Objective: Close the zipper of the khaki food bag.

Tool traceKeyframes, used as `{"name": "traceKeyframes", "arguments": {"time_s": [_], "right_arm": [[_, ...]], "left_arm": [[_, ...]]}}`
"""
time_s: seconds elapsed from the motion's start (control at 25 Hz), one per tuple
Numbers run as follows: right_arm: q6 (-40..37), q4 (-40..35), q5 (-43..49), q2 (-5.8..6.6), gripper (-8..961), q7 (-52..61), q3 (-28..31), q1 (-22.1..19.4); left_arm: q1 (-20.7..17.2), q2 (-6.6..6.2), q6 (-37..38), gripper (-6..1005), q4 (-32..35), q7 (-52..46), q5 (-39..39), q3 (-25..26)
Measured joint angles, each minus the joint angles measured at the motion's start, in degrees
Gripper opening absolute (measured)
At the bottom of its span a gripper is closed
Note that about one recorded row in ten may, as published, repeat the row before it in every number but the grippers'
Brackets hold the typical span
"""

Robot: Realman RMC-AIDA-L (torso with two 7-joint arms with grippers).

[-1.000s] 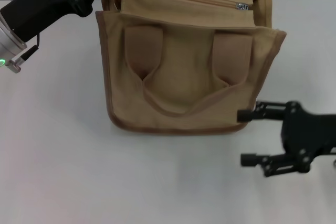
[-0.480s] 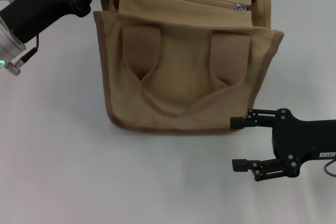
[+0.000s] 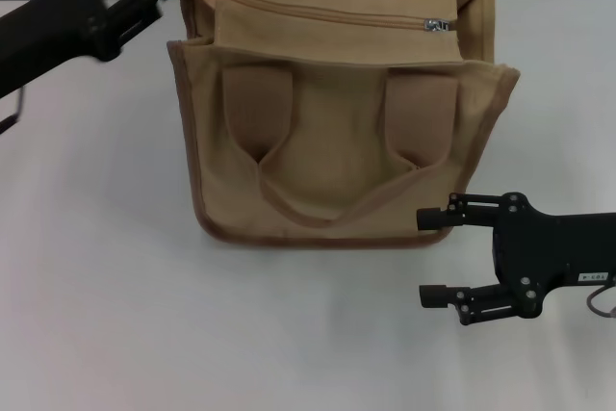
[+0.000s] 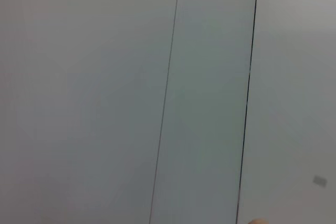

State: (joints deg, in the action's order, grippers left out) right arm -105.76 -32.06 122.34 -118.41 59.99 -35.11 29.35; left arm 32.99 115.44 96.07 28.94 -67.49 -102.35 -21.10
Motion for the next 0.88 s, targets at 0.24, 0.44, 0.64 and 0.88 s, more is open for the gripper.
{"name": "traceKeyframes", "arguments": {"time_s": [0.24, 0.44, 0.64, 0.88], "right_arm": [[0.1, 0.2, 0.0, -0.43, 823, 0.0, 0.2, 0.5], [0.1, 0.9, -0.1, -0.55, 823, -0.1, 0.5, 0.9], [0.2, 2.5, -0.9, -0.63, 823, -0.2, 0.6, 1.6], [0.7, 3.1, -1.6, -0.71, 823, -0.2, 0.4, 1.7]], "left_arm": [[-4.0, -4.00, 4.7, 529, 2.1, -6.5, -0.1, -3.7], [-6.3, -5.98, 13.4, 723, 2.2, -6.7, -0.1, -5.4], [-8.0, -5.71, 17.9, 786, 3.0, -5.2, -0.2, -15.4], [-8.8, -1.78, 15.5, 823, 2.5, 2.7, -2.3, -24.1]]}}
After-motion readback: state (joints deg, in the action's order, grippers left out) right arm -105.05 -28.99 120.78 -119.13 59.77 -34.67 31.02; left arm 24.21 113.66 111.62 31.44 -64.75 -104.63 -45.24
